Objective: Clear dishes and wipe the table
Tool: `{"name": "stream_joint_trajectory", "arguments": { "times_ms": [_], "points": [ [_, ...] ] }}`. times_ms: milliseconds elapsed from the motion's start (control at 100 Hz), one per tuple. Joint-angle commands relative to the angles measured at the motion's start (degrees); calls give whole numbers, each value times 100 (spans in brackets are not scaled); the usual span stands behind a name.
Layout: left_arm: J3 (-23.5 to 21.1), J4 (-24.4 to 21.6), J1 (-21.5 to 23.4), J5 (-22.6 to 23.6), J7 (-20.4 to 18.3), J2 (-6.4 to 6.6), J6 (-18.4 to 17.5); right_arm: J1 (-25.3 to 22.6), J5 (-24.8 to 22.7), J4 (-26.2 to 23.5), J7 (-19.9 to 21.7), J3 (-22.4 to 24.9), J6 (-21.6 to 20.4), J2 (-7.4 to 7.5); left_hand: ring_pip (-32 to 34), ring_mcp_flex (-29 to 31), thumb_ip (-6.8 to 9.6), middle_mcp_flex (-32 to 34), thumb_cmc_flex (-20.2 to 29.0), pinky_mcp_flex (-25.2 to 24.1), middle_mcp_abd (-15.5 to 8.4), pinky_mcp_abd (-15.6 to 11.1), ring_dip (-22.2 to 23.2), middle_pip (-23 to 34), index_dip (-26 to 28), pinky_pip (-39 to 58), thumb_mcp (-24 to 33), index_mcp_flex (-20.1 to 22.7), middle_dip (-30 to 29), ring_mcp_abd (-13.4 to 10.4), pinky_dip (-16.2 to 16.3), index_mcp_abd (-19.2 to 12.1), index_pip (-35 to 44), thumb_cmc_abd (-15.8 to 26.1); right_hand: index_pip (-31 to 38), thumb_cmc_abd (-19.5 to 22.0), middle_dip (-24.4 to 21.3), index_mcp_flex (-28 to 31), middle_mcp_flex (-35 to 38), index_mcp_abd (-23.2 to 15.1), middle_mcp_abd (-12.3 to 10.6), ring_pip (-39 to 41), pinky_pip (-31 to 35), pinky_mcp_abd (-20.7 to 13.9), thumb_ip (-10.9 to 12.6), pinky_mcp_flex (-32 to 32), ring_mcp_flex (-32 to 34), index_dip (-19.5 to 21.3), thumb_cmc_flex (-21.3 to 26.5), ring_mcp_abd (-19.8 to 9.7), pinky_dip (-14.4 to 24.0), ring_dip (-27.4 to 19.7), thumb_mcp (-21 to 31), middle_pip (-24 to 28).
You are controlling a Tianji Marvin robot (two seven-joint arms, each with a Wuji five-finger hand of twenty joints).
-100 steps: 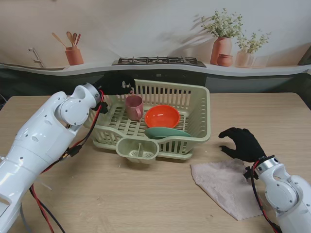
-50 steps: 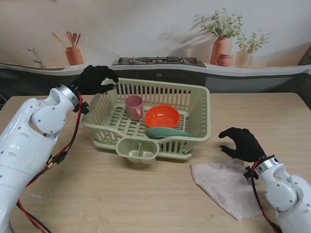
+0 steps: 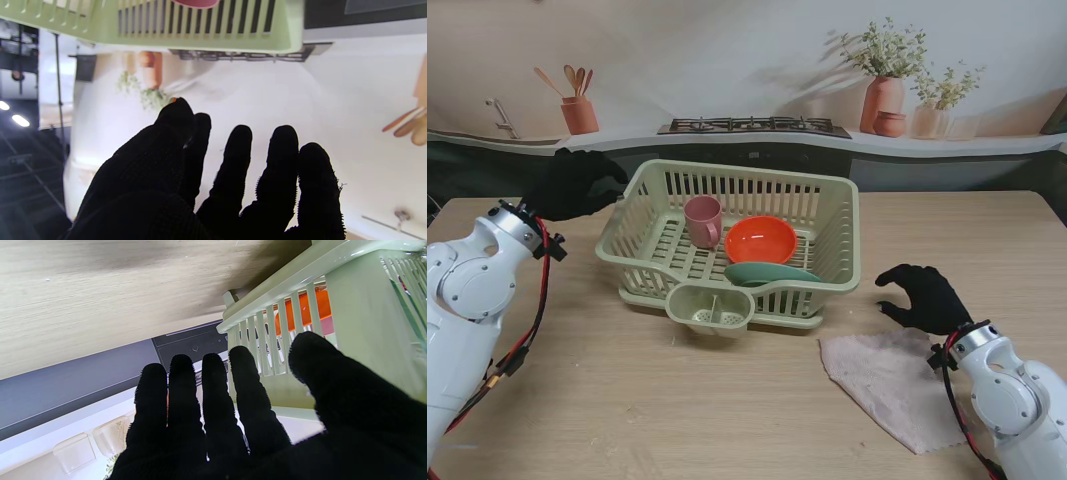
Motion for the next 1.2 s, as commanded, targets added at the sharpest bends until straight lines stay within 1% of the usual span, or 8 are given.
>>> {"name": "stream_joint_trajectory", "arguments": {
  "times_ms": [0, 280, 560, 790, 950, 1190],
  "points": [
    [-80, -44, 157, 45, 69, 53, -55, -25, -16, -42, 93, -21, 10, 5, -62, -90, 165, -52, 260, -79, -104, 4, 4, -38, -4, 149, -108, -158, -70, -10, 30, -39, -5, 235, 24, 51, 47, 58, 43, -27, -82, 5, -57, -123, 250, -81, -38, -3, 56, -92, 71, -1, 107, 26],
    [-412, -162, 725, 415, 628, 5, -169, -26, 3, -66, 134, -73, 80, 7, -81, -154, 175, -104, 277, -136, -91, -31, 7, -50, 10, 136, -188, -173, -73, 5, 19, 1, -63, 309, 24, 44, 46, 55, 41, -31, -79, 3, -62, -131, 250, -84, -43, -2, 51, -88, 68, -2, 111, 25],
    [-663, -231, 1228, 708, 1077, -29, -259, -32, -9, -88, 155, -92, 115, 11, -115, -195, 192, -141, 247, -183, -106, -35, -3, -76, 11, 88, -253, -169, -85, 0, -11, 9, -132, 335, 20, 44, 47, 55, 38, -27, -79, 1, -63, -125, 250, -87, -49, -3, 49, -87, 69, -3, 113, 26],
    [-894, -335, 1660, 990, 1406, -44, -319, -46, -7, -116, 184, -117, 157, 14, -201, -276, 215, -221, 195, -249, -153, -39, -34, -134, 39, -15, -202, -212, -111, -66, -74, -22, -222, 313, 21, 47, 46, 53, 37, -25, -78, 3, -63, -126, 250, -90, -48, -2, 51, -88, 70, -2, 113, 24],
    [-978, -351, 1921, 1143, 1662, -59, -342, -51, -4, -128, 199, -122, 166, 15, -254, -317, 203, -260, 168, -309, -183, -53, -49, -157, 81, -101, -169, -237, -122, -105, -129, -43, -252, 317, 24, 47, 45, 56, 35, -30, -80, 3, -62, -122, 249, -87, -47, -1, 46, -88, 71, -2, 111, 23],
    [-1086, -400, 2342, 1441, 2040, -65, -307, -58, -11, -140, 238, -115, 155, 23, -295, -333, 193, -258, 103, -324, -184, -61, -52, -179, 95, -123, -165, -203, -135, -83, -162, -20, -300, 336, 24, 40, 47, 57, 40, -28, -77, 4, -62, -121, 249, -89, -44, -2, 47, -92, 71, -2, 114, 28]
  ]
}}
